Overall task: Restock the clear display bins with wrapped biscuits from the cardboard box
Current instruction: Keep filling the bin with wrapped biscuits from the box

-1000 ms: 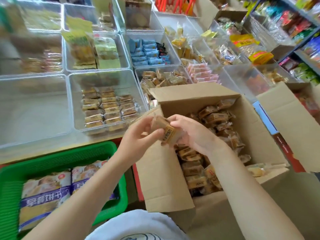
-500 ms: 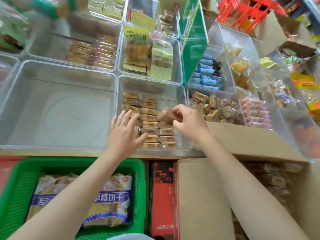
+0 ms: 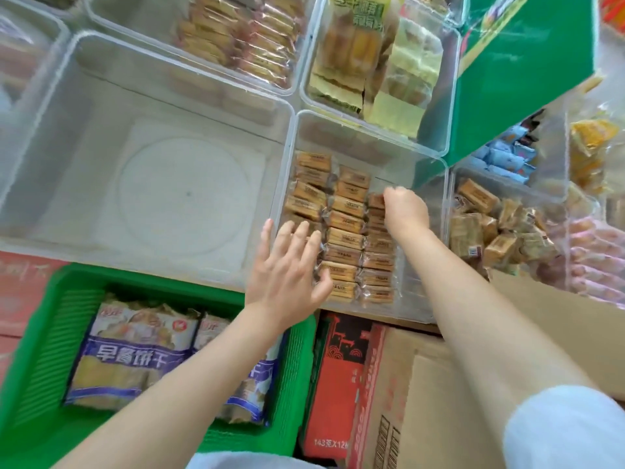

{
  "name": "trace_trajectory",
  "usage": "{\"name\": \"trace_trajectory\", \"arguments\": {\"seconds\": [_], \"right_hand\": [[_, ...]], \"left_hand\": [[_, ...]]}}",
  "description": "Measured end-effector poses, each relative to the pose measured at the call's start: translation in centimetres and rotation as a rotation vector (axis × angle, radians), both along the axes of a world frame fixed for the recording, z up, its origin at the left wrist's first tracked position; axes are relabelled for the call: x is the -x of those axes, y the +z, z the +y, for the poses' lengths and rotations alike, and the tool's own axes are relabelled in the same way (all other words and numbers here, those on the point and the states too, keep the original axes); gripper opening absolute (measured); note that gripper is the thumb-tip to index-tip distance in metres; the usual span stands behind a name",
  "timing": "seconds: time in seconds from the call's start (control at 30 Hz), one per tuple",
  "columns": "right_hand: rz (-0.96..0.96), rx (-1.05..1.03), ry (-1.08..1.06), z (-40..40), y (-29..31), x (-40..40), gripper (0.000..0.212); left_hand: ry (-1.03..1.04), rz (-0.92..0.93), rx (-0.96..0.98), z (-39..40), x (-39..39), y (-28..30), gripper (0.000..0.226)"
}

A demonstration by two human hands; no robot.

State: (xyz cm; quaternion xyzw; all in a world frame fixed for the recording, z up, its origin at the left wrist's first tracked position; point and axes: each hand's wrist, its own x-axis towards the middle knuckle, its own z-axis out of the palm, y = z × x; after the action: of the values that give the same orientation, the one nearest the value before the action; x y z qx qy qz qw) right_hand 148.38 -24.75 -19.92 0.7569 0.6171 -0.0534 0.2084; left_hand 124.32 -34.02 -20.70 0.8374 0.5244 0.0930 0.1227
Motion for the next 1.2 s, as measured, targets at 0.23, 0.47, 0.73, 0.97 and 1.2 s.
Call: {"name": "trace_trajectory", "arguments": {"seconds": [0.23, 0.47, 0.73, 0.97, 1.2], "right_hand": [[0.075, 0.299, -0.092, -1.5, 0.8, 2.3, 0.06], [0.609, -0.349, -0.088, -10.3, 12.7, 3.3, 0.026], [0.576, -1.149, -0.397, -31.9, 18.3, -3.1, 0.021], [0.483, -0.263, -0.726, -40.0, 13.5, -9.4, 0.027], [0.753, 0.003, -0.532, -39.3, 10.7, -6.3, 0.051]], "left_hand": [[-0.017, 0.001, 0.045, 0.0, 0.1, 0.3, 0.065], [-0.181, -0.004, 0.107, -1.1, -0.4, 2.7, 0.06], [-0.328, -0.58, 0.347, -16.0, -8.7, 13.1, 0.049], [-0.243, -0.683, 0.625, -24.1, -13.3, 12.6, 0.093], [-0.173, -0.757, 0.684, -23.8, -13.0, 12.3, 0.09]]}}
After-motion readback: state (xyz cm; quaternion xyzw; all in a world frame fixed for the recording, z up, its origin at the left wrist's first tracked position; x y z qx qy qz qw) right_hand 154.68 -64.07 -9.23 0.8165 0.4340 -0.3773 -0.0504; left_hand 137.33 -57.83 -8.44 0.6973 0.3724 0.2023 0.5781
